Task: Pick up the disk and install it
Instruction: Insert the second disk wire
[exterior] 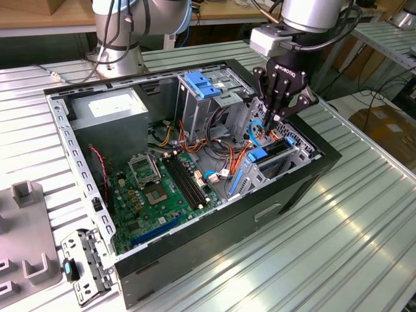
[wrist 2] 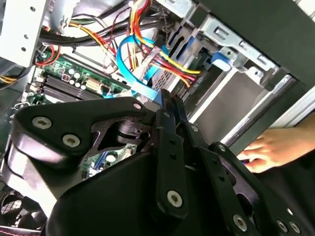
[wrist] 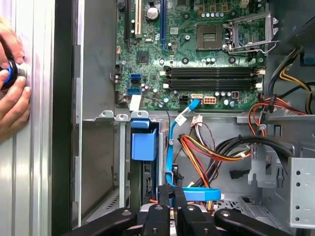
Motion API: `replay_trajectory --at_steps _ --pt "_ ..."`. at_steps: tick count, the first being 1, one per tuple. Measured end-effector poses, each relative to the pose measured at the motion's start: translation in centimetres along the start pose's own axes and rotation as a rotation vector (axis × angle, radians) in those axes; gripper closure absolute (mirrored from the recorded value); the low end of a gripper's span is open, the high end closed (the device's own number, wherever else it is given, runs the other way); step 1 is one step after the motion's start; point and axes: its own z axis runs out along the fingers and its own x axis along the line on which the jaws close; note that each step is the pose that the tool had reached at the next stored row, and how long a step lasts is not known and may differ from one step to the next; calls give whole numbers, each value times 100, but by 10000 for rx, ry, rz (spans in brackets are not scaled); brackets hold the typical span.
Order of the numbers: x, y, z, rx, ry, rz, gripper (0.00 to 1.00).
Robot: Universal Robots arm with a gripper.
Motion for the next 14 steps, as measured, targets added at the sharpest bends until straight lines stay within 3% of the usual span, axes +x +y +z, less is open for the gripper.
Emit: replay_trajectory --at_steps 1,2,3,5,7,9,11,13,14 --pt "23 1 9 7 -130 0 84" --pt "55 2 20 9 -316 1 84" --pt "71 2 24 11 -422 1 84" --pt "122 3 34 15 -711 2 84" --pt "194 4 54 19 -898 1 84" --pt "238 4 73 48 -910 4 84" --pt "258 9 88 120 -915 11 84" --pt "266 32 96 334 -938 20 84" --pt "268 42 99 403 -955 17 84"
